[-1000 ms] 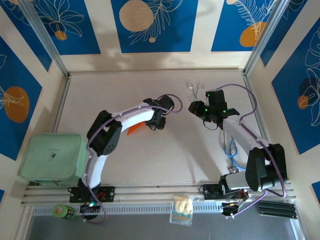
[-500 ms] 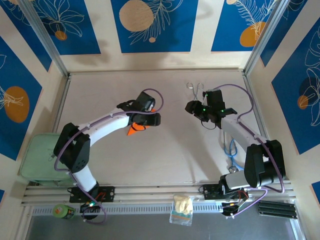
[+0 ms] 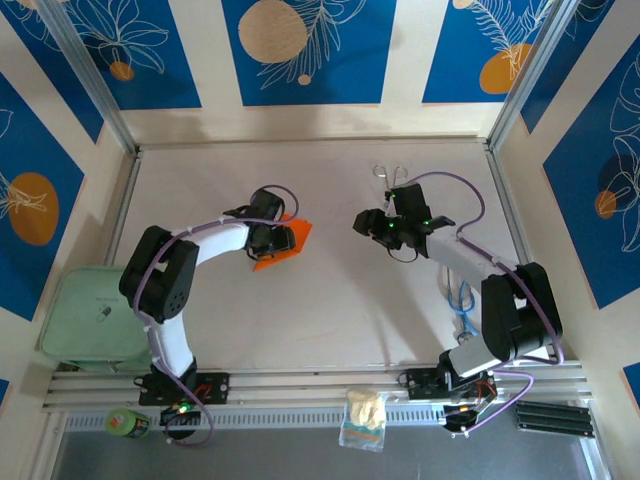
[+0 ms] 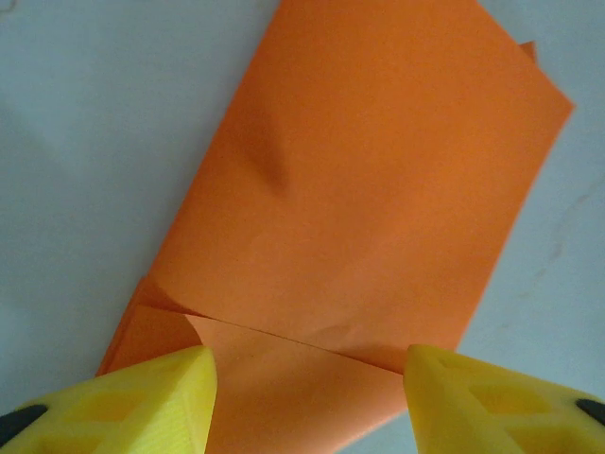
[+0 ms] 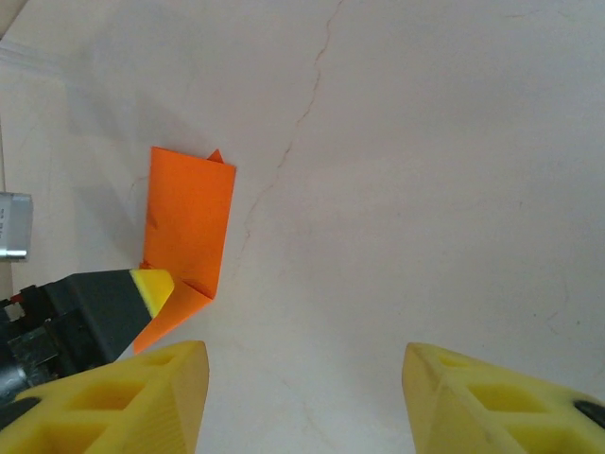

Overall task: Fold a paper plane with a square sheet of paper (pick it up from the middle)
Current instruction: Move the paper to the center of the table.

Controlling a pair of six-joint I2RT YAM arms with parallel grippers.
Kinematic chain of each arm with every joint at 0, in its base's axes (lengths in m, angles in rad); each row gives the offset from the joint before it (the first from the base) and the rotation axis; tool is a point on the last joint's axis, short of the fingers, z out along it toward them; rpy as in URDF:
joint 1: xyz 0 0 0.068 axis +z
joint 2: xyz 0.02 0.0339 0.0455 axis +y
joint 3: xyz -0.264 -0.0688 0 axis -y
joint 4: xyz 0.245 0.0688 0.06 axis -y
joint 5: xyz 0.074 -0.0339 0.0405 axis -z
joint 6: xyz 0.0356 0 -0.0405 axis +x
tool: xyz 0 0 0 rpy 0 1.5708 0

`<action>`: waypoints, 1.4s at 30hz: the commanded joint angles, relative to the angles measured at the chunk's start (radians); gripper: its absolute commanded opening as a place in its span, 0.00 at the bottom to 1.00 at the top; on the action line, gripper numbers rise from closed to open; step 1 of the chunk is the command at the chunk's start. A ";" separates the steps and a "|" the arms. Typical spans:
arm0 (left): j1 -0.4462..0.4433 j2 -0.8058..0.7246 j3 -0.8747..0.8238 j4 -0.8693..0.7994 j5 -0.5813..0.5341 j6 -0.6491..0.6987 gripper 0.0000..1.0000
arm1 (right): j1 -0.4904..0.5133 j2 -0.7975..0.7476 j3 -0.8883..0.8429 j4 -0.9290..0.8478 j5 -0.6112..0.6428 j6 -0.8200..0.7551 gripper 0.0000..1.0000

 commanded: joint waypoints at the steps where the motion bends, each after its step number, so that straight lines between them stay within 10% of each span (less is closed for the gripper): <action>1: 0.000 0.028 0.037 -0.012 -0.046 0.038 0.55 | 0.007 0.024 0.041 -0.013 -0.018 0.010 0.56; 18: -0.125 0.048 0.007 0.044 0.252 -0.024 0.38 | 0.058 0.231 0.143 -0.021 -0.131 0.036 0.42; 42: -0.130 -0.033 -0.060 0.025 0.150 -0.080 0.27 | 0.131 0.556 0.351 -0.121 -0.140 0.013 0.26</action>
